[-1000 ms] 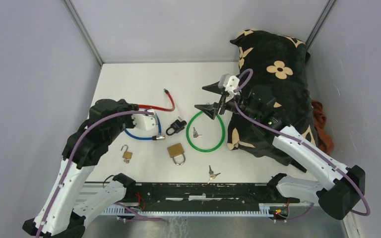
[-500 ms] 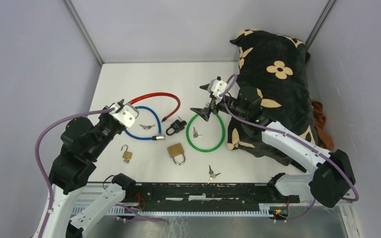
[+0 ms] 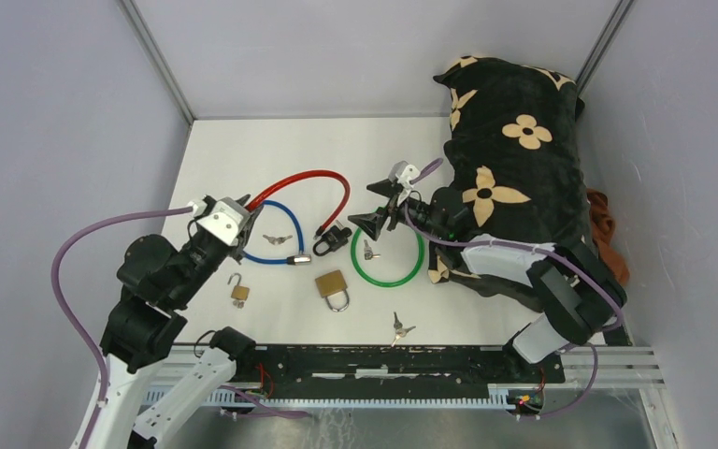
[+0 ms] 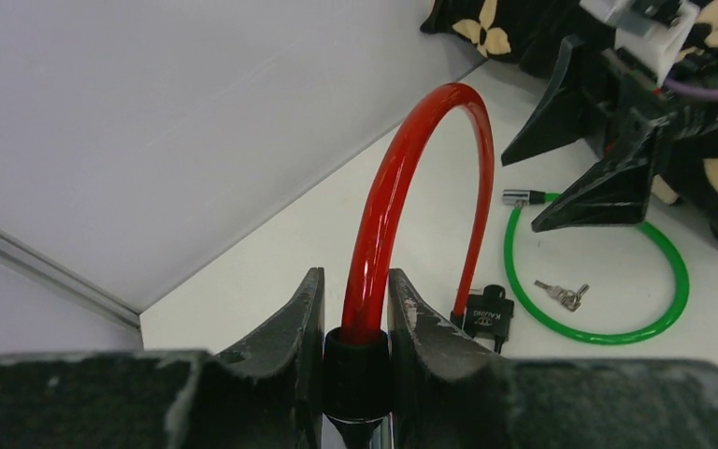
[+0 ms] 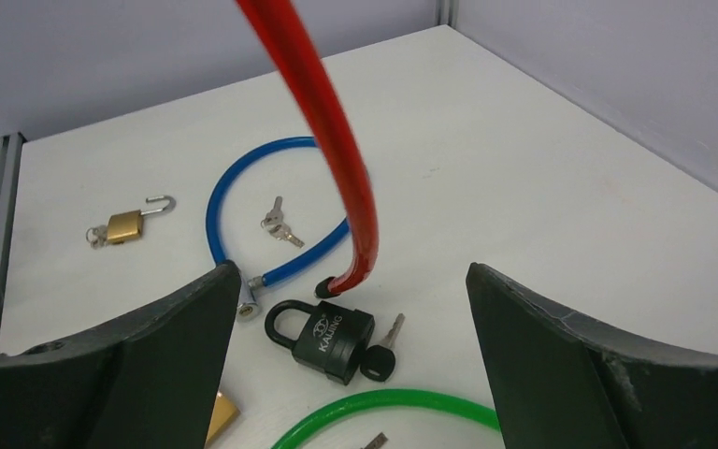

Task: Lock with the key
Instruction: Lock the lock.

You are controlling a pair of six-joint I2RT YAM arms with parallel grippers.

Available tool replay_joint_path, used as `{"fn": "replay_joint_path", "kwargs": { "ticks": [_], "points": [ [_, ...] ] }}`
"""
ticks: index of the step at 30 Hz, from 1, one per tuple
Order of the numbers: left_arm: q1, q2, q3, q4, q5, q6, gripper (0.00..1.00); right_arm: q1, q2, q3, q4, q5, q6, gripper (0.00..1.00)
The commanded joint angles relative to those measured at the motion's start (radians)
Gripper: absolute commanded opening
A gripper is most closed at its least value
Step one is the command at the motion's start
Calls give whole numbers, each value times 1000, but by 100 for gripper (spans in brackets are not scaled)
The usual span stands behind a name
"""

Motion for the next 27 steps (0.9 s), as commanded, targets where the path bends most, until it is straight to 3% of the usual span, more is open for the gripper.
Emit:
{"fn": "replay_joint_path", "kwargs": {
  "ticks": [1,5,12,16,19,21,27],
  "points": [
    [2,-33,-6,161,34,-122,2,23,123,48,281,91,150,96],
    [3,-48,-18,166,29,-133,2,45,252,127,320,140,173,94],
    [3,-68,-30,188,25,-163,2,71,456,263,408,186,264,81],
    [3,-79,-40,197,31,-208,2,76,546,374,429,184,338,56],
    [3,-90,-47,206,20,-229,2,75,570,417,437,197,368,18],
    [4,-93,-48,199,5,-243,2,69,553,422,421,202,372,0],
    [4,-134,-166,121,20,-293,2,12,344,398,295,136,300,0]
  ]
}}
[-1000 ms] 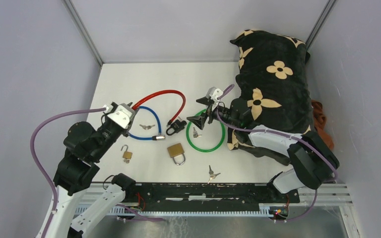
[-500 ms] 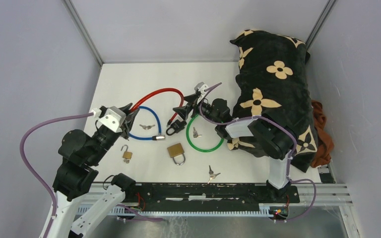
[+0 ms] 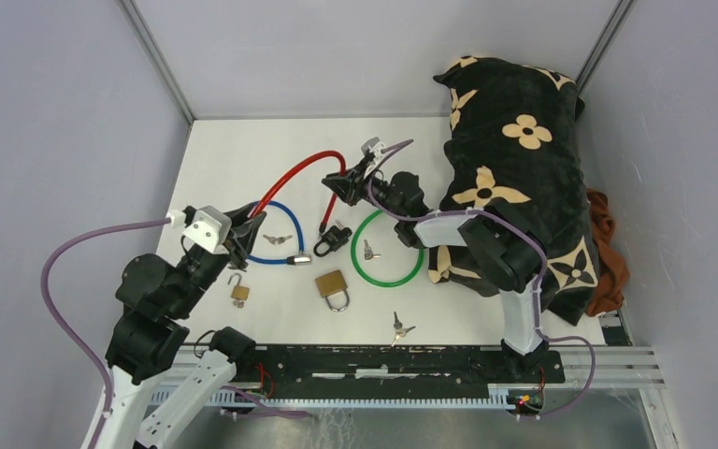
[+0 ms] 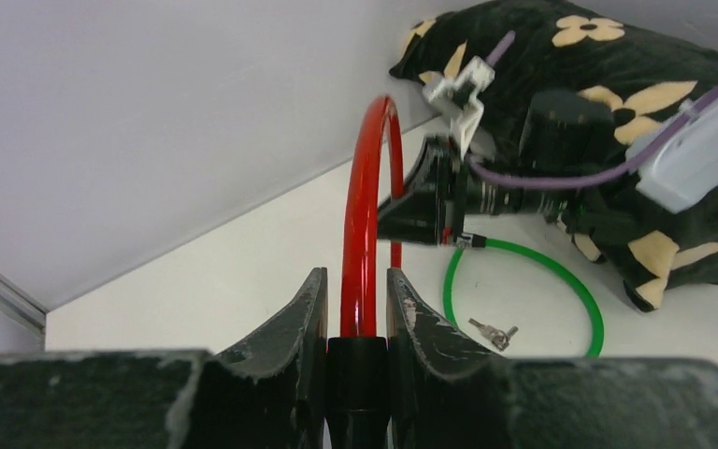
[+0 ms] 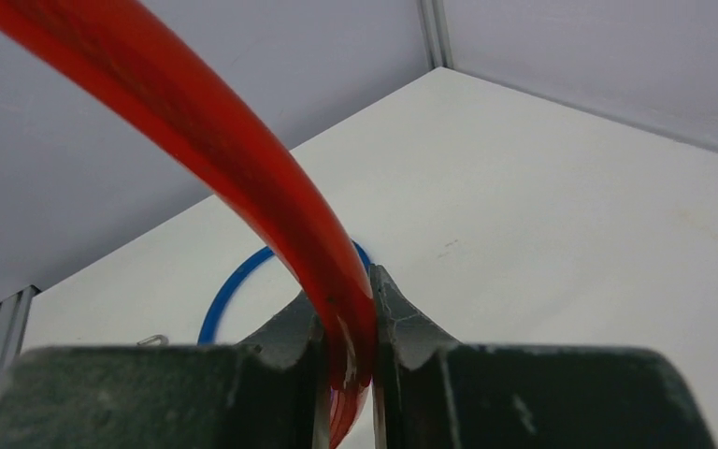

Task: Lock with the key
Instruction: Lock the lock.

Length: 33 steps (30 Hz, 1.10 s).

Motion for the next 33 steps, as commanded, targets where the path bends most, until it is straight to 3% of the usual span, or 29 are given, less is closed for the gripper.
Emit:
{"fn": "replay_joint_path", "kwargs": {
  "ticks": [1,6,9,13,19,23,26,28,30,33],
  "points": [
    [4,-48,-115,-2,42,-70,2,-50,-246,23,-72,-56,-86,0],
    [3,-113,-274,28,190,-82,12,-46,-456,84,-479,-148,-382,0],
    [3,-113,-342,104,279,-109,13,-42,-552,103,-691,-133,-525,0],
    [3,-60,-416,227,387,-144,10,-18,-635,163,-957,-130,-679,0],
    [2,51,-460,382,480,-208,22,18,-711,234,-1234,-145,-836,0],
    [3,53,-482,432,477,-217,22,24,-748,244,-1306,-112,-888,0],
    [2,47,-486,429,469,-209,4,24,-770,248,-1308,-94,-884,0],
    [3,47,-483,427,458,-217,2,25,-773,262,-1300,-92,-848,0],
    [3,38,-482,482,438,-283,2,30,-784,262,-1245,-78,-751,0],
    [3,2,-490,680,420,-460,2,44,-831,182,-989,-16,-435,1]
  ]
}}
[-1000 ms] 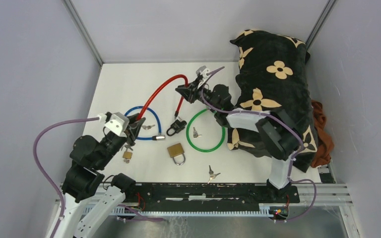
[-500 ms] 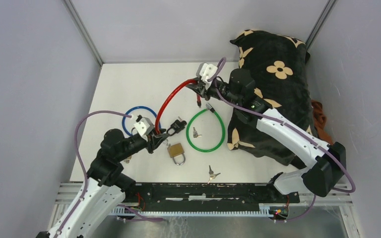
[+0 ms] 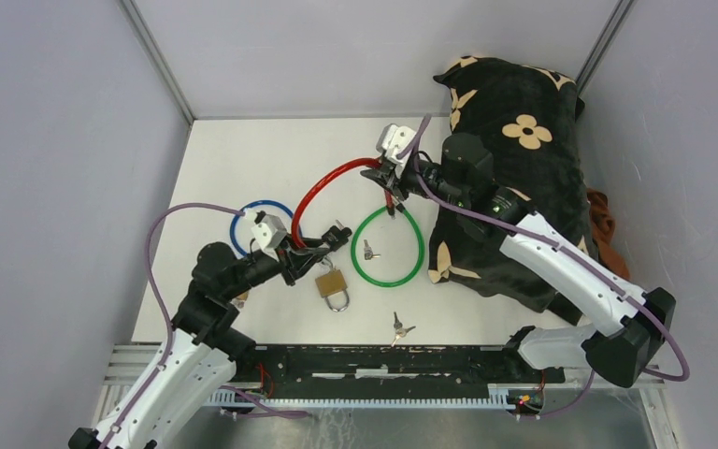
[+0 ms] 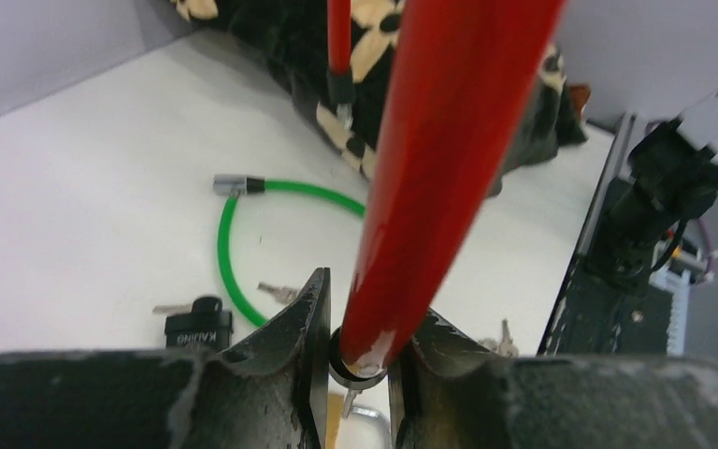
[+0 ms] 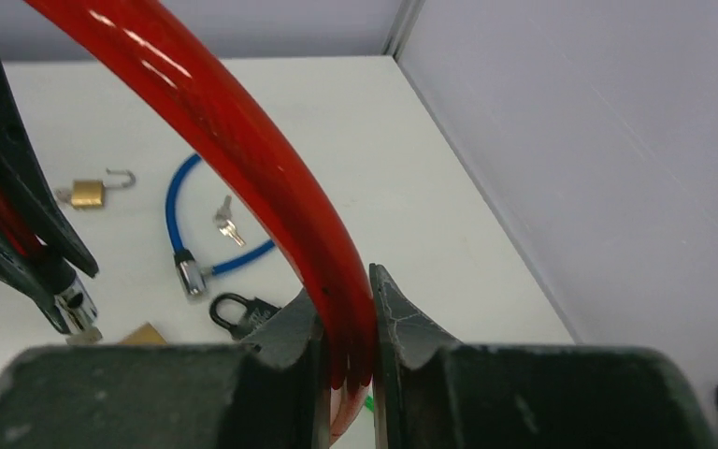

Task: Lock with the key
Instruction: Lock the lock.

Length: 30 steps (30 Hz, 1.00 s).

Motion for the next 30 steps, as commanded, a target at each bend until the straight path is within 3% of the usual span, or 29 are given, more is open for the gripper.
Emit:
{"fn": "replay_joint_path", "kwargs": {
  "ticks": [1,4,10,13,15,17,19,25,30],
  "points": [
    [3,-54,-14,414,-21,-285,2,26,-102,-75,406,48,447,3],
    [33,-54,-25,603,28,-430,2,41,-137,-159,583,48,575,9],
    [130,-132,-142,589,-41,-511,2,45,-146,-311,545,127,583,19],
    [144,-131,-249,631,65,-504,2,53,-147,-341,512,68,547,4],
    [142,-128,-293,533,99,-401,2,67,-159,-321,441,72,478,0],
    [142,-129,-290,450,93,-328,26,68,-165,-268,307,96,367,0],
    [142,-127,-271,398,104,-261,38,68,-176,-233,205,123,248,0],
    [142,-85,-220,267,110,-154,47,68,-166,-138,-35,202,76,0],
    [143,-52,-191,214,188,-64,53,68,-151,-62,-106,244,2,0]
  ]
}}
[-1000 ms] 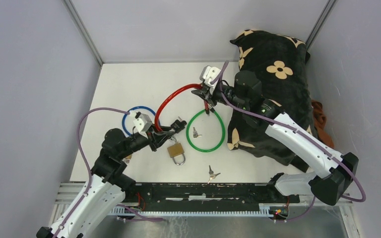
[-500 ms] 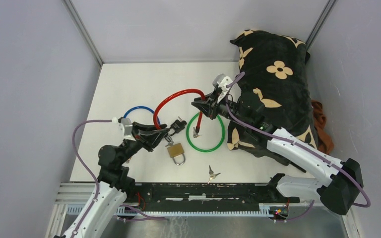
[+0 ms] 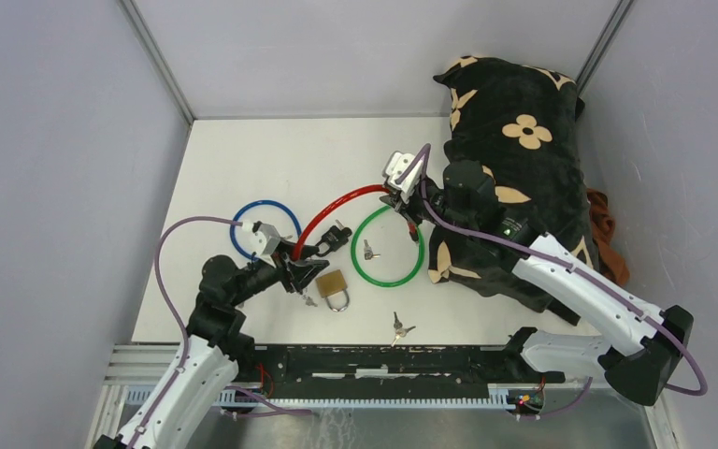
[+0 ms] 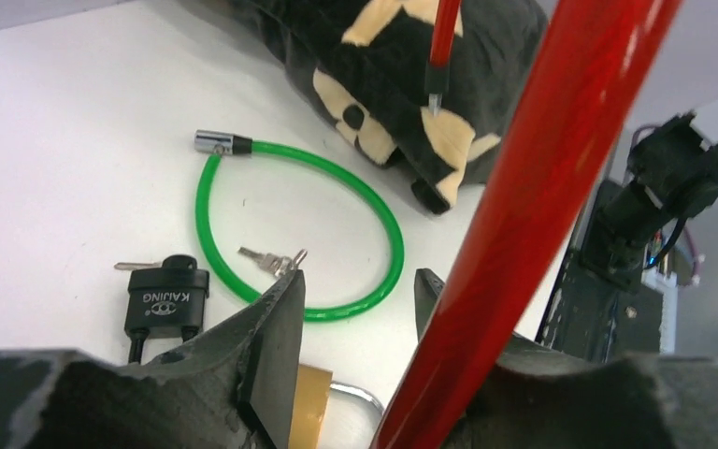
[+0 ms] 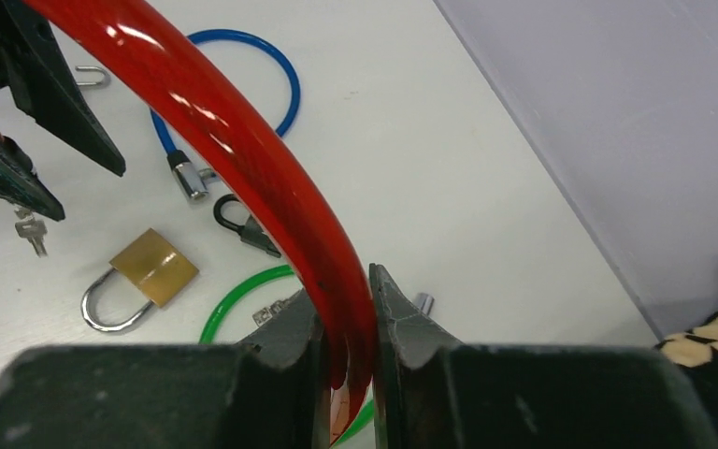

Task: Lock with the key
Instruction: Lock the lock.

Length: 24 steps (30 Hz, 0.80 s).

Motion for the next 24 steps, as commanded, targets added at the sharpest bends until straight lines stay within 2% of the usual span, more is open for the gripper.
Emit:
{"fn": "replay_joint_path", "kwargs": {
  "ticks": [1,5,9,13,16,19,24],
  "points": [
    [3,18,67,-76,67,171,54,5,-7,128,-63,63,-103,0],
    [3,32,142,-180,38,322,60,6,15,175,-127,140,-157,0],
    [3,49,230,-285,39,420,66,5,23,188,-155,148,-178,0],
    [4,86,310,-453,85,527,66,5,33,183,-162,150,-186,0],
    [3,123,338,-585,101,626,62,5,42,189,-161,133,-187,0],
    [4,183,342,-583,121,617,61,5,46,200,-142,95,-178,0],
    [-4,222,322,-465,137,558,62,6,36,204,-135,49,-156,0]
  ]
}}
